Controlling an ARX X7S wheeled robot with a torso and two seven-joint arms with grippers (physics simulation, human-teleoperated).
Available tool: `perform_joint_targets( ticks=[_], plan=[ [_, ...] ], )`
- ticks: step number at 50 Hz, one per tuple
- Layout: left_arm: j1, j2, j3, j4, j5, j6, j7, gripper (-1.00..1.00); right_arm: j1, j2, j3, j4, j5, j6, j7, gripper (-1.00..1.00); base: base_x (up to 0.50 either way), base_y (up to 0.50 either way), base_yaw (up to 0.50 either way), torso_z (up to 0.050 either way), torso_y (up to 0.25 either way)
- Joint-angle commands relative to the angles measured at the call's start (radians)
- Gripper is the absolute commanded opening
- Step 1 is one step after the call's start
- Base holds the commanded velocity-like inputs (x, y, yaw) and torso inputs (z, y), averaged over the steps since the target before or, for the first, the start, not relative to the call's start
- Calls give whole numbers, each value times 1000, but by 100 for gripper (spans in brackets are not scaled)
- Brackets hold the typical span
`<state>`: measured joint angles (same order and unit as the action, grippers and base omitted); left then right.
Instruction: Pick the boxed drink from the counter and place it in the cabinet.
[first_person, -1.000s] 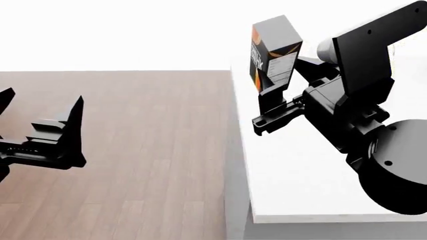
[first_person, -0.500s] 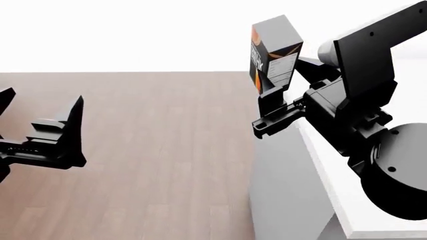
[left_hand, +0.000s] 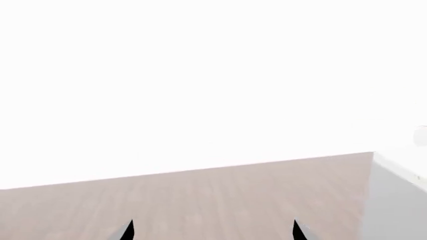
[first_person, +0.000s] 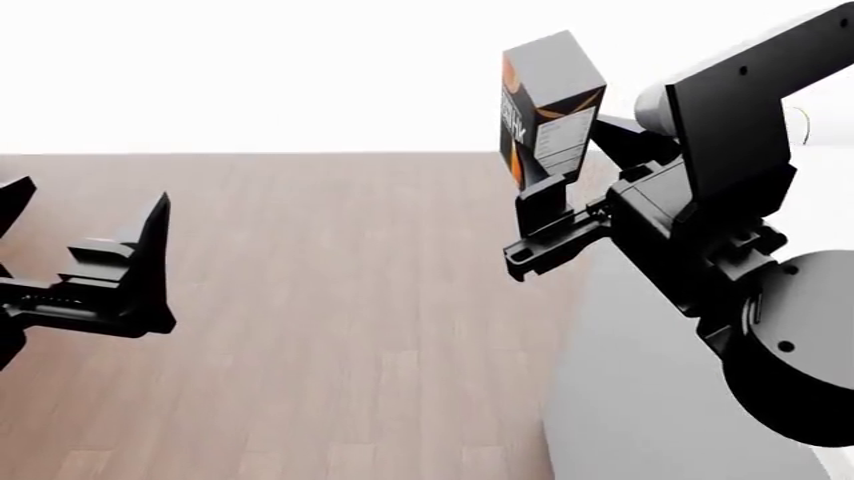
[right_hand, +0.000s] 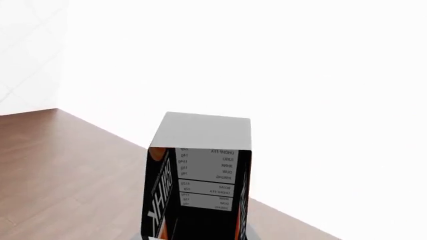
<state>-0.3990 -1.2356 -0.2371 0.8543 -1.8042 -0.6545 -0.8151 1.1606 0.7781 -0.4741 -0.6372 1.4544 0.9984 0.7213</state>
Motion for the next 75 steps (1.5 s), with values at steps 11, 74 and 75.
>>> perform_joint_targets(
  ticks=[11,74,75],
  plan=[
    [-5,11,3,1,3,-3,2,100,6,16,11,-14,-30,1,-1,-100,338,-368,0,0,2],
    [8,50,-7,-2,53,-19,-16,100,12,-11,-32,-30,-86,-14,-10,-100,80,-131,351,0,1],
    [8,50,-7,-2,52,-19,-17,100,12,-13,-34,-29,-90,-15,-13,-100,19,-72,496,0,0]
  ],
)
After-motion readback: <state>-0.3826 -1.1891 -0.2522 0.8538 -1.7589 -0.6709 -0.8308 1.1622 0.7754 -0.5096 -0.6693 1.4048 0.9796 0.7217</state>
